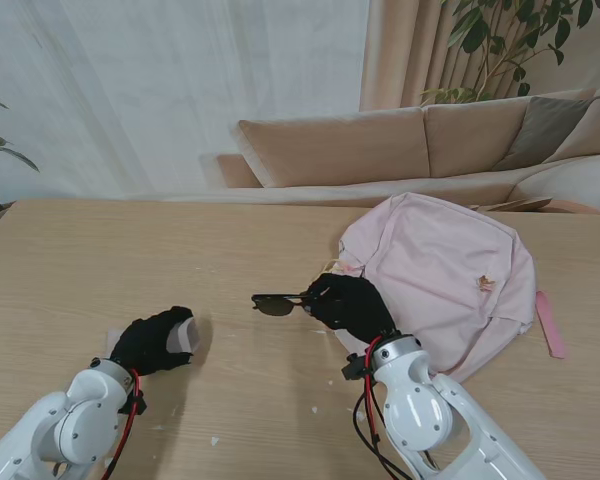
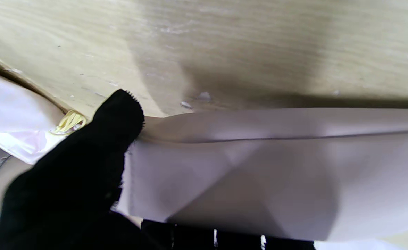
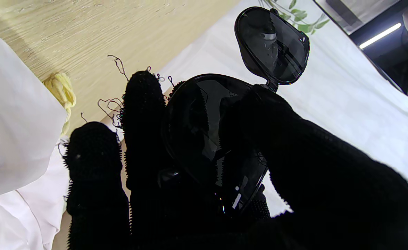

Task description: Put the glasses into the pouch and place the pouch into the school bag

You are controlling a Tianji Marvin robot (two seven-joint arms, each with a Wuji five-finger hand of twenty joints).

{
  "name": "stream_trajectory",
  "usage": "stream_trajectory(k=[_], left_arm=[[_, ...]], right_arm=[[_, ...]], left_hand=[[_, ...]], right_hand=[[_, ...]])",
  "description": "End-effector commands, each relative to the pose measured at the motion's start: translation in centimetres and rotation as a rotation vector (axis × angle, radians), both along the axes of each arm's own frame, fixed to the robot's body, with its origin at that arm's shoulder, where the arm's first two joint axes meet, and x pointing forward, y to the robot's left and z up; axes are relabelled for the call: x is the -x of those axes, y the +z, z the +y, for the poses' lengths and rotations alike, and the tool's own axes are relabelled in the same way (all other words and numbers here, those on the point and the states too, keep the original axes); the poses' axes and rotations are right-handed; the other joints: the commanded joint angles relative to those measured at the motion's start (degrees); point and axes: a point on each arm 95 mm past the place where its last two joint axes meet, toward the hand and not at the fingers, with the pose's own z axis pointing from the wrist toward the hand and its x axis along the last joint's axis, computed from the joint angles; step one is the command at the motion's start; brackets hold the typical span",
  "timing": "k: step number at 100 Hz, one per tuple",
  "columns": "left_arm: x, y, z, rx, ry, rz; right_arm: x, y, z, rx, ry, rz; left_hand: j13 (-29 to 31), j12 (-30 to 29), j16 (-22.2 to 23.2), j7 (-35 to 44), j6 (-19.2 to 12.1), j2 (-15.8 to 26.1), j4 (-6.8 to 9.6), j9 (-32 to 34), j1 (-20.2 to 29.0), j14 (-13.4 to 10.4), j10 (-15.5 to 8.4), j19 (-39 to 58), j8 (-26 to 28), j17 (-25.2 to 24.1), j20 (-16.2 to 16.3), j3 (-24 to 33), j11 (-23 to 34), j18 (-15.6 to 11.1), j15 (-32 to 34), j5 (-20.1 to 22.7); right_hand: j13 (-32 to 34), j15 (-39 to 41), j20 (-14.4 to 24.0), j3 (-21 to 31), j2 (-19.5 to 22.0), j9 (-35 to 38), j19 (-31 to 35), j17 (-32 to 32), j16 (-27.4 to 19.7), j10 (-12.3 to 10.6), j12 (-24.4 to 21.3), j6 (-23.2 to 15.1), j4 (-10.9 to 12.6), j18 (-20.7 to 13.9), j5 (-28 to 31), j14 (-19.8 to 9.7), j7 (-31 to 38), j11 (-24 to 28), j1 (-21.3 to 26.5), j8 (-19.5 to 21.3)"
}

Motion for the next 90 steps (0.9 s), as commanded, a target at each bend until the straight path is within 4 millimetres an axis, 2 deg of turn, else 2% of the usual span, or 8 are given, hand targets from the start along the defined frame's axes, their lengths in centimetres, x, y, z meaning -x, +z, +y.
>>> stream_trajectory(k=[1, 37, 90], left_arm=[[0.5, 0.4, -0.7, 0.017, -0.023, -0.016], [1.4, 2.3, -1.8, 0.090, -0.091, -0.166], [1.4, 4.5, -4.9, 0.083, -0.121, -0.374]], right_arm=[[0.2, 0.1, 0.5, -0.001, 0.026, 0.015], [-0.2, 1.5, 1.4, -0.026, 0.077, 0.072], [-1.8, 3.2, 3.5, -0.022, 0.148, 0.206]], left_hand=[[1.61, -0.31, 1.97, 7.54, -2.20, 5.91, 4.01, 1.24, 4.42, 0.16, 0.42, 3.50, 0.21, 0.74, 0.58, 3.32, 1.30, 0.72, 1.99, 0.75], [3.80, 0.51, 3.70, 12.39, -1.80, 4.65, 4.05, 3.32, 5.34, 0.10, 0.59, 7.33, 1.91, 2.38, 0.59, 5.35, 2.80, 1.36, 5.62, 0.40], [3.41, 0.29, 3.65, 12.87, -1.31, 4.26, 3.97, 2.46, 5.06, -0.10, 0.60, 7.50, 2.19, 2.15, -0.14, 6.27, 2.25, 1.26, 5.67, 0.29]], right_hand=[[2.49, 1.13, -0.12, 3.92, 1.87, 2.95, 2.18, 0.41, 0.69, 1.26, 0.44, -2.19, -0.53, 0.84, 4.81, 0.83, 6.00, 1.81, 4.00, 1.94], [4.23, 3.16, 0.55, 5.04, 1.05, 3.71, 4.37, 2.51, 1.31, 2.79, 0.98, -0.26, 0.32, 2.33, 5.06, 1.82, 6.00, 3.26, 3.79, 1.24], [5.28, 5.10, 0.82, 5.79, 0.54, 3.99, 5.89, 3.87, 1.78, 3.85, 1.84, 1.47, 0.91, 3.26, 5.11, 2.39, 6.11, 4.95, 3.71, 0.36]])
